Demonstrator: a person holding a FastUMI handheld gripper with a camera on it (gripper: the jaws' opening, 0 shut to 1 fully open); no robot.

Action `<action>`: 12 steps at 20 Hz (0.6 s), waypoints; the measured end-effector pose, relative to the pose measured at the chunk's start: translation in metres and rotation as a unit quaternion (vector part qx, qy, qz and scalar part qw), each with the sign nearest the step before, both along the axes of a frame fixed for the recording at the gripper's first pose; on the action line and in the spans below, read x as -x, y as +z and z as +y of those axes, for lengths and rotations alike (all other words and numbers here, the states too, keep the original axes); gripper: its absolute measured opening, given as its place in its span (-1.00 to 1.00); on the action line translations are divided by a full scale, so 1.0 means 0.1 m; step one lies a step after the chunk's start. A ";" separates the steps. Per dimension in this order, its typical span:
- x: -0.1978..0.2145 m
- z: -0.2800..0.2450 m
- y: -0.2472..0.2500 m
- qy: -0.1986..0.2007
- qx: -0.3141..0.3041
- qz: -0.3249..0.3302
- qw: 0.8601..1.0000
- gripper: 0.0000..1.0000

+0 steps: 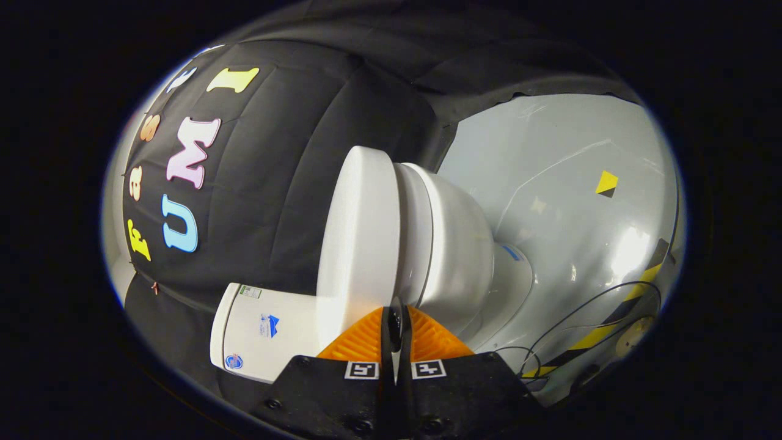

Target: Open the toilet lid.

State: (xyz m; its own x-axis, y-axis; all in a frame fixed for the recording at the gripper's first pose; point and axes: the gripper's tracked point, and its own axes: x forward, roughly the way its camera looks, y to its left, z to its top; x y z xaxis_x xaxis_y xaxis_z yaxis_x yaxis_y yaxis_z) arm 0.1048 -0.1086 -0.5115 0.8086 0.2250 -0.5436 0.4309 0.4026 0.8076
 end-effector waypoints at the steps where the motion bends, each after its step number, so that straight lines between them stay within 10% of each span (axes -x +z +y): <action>1: 0.00 0.01 0.03 0.007 0.013 -0.002 1.000 -0.90; 12: -0.23 0.37 1.39 0.088 0.187 -0.087 0.975 -0.91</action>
